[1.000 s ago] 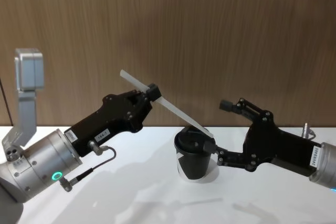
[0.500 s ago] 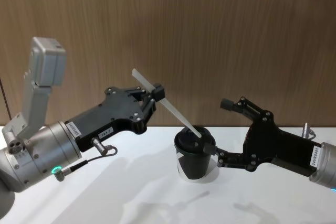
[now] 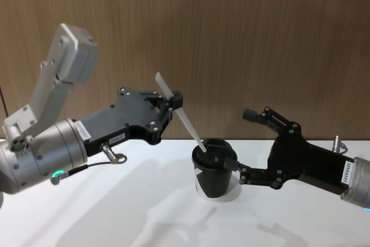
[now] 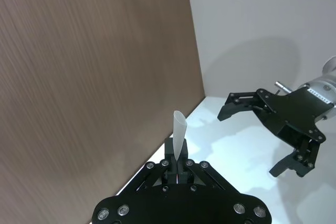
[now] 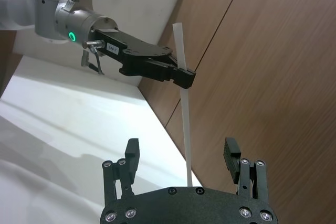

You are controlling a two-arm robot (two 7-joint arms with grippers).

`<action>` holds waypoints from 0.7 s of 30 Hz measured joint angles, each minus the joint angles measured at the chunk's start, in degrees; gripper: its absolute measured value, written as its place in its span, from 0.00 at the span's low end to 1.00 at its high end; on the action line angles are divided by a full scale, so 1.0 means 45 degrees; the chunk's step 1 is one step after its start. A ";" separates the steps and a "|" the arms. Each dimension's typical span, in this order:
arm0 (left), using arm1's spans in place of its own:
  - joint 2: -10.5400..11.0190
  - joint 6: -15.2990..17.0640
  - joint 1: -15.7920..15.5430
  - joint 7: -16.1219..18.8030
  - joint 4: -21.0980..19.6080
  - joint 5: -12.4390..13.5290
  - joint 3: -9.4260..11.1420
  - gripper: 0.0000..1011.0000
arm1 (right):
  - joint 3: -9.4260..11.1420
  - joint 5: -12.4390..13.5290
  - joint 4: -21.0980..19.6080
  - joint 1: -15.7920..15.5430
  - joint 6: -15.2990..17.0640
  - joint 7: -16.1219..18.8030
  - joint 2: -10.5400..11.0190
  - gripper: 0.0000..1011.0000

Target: Pick up the straw with one hand, pass it to the other hand, and insert it into the cup.

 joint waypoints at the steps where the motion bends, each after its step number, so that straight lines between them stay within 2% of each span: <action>1: 0.0013 0.0079 -0.0045 0.0009 -0.0011 0.0023 0.0010 0.01 | 0.0000 0.0000 0.0001 -0.0001 0.0001 0.0000 0.0001 0.99; 10: 0.0013 0.0833 -0.0566 0.0097 0.0035 0.0129 0.0166 0.01 | 0.0000 0.0000 0.0001 0.0000 0.0001 0.0000 0.0000 0.99; 21: -0.0230 0.1218 -0.0998 0.0116 0.0459 0.0036 0.0364 0.01 | 0.0000 0.0000 0.0000 0.0000 0.0001 -0.0001 0.0000 0.99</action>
